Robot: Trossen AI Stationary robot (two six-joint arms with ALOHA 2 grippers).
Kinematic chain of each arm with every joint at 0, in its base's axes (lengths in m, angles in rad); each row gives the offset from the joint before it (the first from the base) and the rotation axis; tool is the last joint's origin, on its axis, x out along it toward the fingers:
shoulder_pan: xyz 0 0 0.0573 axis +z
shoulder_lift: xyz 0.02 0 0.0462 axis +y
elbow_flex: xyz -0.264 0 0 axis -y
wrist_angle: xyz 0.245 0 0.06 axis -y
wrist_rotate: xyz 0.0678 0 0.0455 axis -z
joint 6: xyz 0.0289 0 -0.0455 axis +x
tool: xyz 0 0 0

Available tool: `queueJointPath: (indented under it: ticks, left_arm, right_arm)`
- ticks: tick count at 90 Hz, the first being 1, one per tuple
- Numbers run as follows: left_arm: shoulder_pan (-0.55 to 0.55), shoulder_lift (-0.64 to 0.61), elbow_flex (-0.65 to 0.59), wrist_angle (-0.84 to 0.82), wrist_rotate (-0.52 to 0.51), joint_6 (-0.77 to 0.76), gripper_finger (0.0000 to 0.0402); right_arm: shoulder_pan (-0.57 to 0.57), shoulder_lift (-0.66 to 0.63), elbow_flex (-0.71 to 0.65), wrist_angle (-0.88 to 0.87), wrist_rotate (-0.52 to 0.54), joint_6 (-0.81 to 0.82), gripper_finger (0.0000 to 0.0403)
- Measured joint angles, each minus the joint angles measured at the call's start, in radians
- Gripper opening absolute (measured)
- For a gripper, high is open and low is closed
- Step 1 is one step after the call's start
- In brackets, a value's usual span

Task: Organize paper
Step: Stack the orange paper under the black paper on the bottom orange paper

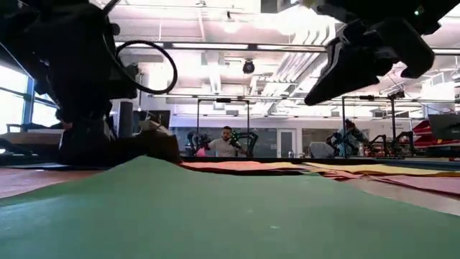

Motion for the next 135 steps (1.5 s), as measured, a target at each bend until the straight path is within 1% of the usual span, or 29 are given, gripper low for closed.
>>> queueJointPath:
  ticks: [9, 16, 30, 38, 47, 52, 66, 76, 86, 98, 112, 123, 135]
  left_arm:
    - [0.0, -0.025, 0.006, -0.002, 0.071, -0.013, 0.0149]
    - [0.0, -0.052, 0.033, -0.001, 0.106, -0.013, 0.0169]
    - [0.0, -0.114, 0.102, 0.0, 0.13, -0.012, 0.0178]
    - [-0.007, -0.14, 0.143, 0.014, 0.131, -0.022, 0.0179]
    - [-0.03, -0.154, 0.168, 0.095, 0.131, -0.011, 0.0179]
    - [-0.047, -0.153, 0.173, 0.156, 0.132, 0.014, 0.0179]
    - [-0.094, -0.137, 0.173, 0.331, 0.137, 0.057, 0.0179]
    - [-0.119, -0.127, 0.172, 0.396, 0.129, 0.066, 0.0179]
    - [-0.132, -0.121, 0.172, 0.408, 0.123, 0.058, 0.0179]
    - [-0.133, -0.121, 0.172, 0.413, 0.115, 0.056, 0.0179]
    - [-0.133, -0.121, 0.172, 0.411, 0.109, 0.049, 0.0179]
    - [-0.133, -0.121, 0.172, 0.411, 0.101, 0.048, 0.0179]
    - [-0.133, -0.122, 0.172, 0.413, 0.089, 0.048, 0.0179]
  right_arm:
    - [-0.049, 0.0, 0.0, 0.035, -0.095, -0.103, 0.0027]
    - [-0.094, 0.002, 0.0, 0.072, -0.191, -0.173, 0.0051]
    - [-0.15, 0.056, 0.0, 0.216, -0.441, -0.234, 0.0091]
    - [-0.15, 0.127, 0.0, 0.312, -0.513, -0.197, 0.0101]
    - [-0.133, 0.222, 0.0, 0.421, -0.521, -0.102, 0.0102]
    - [-0.121, 0.266, 0.0, 0.453, -0.503, -0.067, 0.0099]
    - [-0.093, 0.353, 0.01, 0.464, -0.484, 0.015, 0.0082]
    - [-0.089, 0.368, 0.015, 0.449, -0.478, -0.008, 0.0067]
    - [-0.105, 0.363, 0.016, 0.406, -0.491, -0.086, 0.0056]
    - [-0.135, 0.357, 0.016, 0.34, -0.497, -0.163, 0.0053]
    - [-0.172, 0.356, 0.016, 0.308, -0.508, -0.163, 0.0053]
    - [-0.174, 0.352, 0.016, 0.298, -0.505, -0.169, 0.0052]
    - [-0.161, 0.345, 0.012, 0.31, -0.542, -0.183, 0.0052]
